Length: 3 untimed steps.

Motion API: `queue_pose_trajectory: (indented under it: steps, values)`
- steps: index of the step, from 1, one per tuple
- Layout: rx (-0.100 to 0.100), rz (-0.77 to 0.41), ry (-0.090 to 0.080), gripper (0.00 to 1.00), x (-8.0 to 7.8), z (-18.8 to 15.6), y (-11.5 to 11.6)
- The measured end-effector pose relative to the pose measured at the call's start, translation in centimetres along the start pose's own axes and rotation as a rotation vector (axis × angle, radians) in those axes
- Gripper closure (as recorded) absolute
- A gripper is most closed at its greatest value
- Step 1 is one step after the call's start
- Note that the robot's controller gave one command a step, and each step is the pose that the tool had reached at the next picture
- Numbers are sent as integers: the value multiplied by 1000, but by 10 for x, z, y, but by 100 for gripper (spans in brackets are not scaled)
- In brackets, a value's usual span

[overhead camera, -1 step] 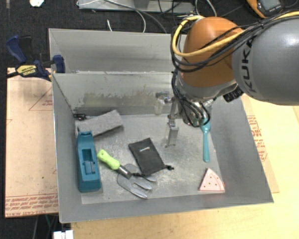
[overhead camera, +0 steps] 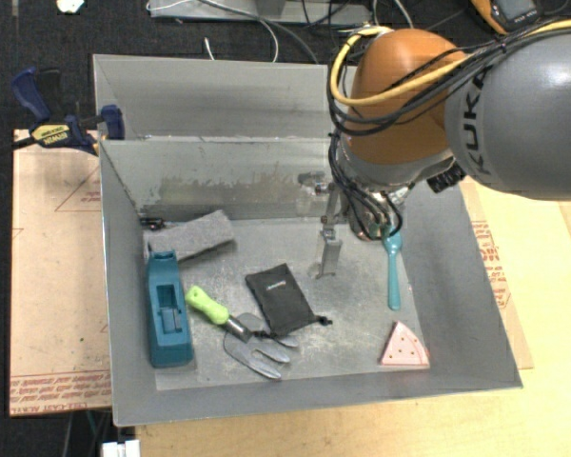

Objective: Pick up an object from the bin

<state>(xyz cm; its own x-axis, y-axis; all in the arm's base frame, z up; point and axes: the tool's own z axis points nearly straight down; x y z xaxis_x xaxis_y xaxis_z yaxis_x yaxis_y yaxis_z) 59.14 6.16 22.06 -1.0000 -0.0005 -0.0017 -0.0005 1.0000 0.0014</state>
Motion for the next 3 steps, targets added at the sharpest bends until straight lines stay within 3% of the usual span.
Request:
queue_pose_trajectory:
  steps: [1,2,3]
  values:
    - [0,-39,-4,0,8,63,8]
    - [-1,-25,2,0,20,73,6]
    - [-2,-37,-8,0,38,118,-2]
